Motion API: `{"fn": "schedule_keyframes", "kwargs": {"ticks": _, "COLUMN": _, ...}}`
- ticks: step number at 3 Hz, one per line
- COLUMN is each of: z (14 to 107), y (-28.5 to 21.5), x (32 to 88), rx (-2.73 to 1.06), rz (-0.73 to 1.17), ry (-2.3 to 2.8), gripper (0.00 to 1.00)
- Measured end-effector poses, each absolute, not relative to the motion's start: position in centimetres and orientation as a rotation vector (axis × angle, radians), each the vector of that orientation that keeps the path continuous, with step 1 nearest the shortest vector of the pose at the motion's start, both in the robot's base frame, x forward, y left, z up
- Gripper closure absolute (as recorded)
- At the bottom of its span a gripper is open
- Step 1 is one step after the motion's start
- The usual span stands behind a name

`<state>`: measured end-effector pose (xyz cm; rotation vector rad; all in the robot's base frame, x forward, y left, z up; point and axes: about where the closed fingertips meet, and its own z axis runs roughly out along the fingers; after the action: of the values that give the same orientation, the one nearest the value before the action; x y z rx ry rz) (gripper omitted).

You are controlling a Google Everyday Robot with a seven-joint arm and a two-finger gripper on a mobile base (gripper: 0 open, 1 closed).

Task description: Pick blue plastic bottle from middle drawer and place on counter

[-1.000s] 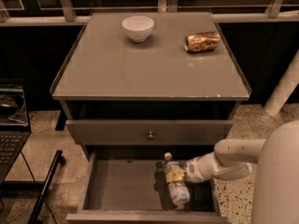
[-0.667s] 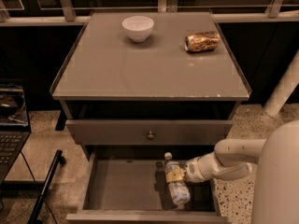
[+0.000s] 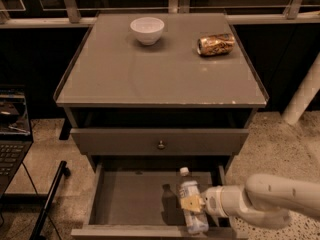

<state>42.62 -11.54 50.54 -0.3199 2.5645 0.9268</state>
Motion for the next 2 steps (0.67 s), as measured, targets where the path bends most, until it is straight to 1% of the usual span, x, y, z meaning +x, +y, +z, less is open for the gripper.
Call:
{"fn": "schedule_keyframes", "kwargs": {"ticks": 1, "z": 54.3, "y": -11.1, "x": 39.4, "rx": -0.36, "rz": 0.868, "ry": 2.453, "gripper": 1.0}}
{"fn": "schedule_keyframes", "kwargs": {"ticks": 2, "z": 55.8, "y": -10.3, "x": 38.6, "rx": -0.368, "rz": 0.882, "ry": 2.401, "gripper": 1.0}}
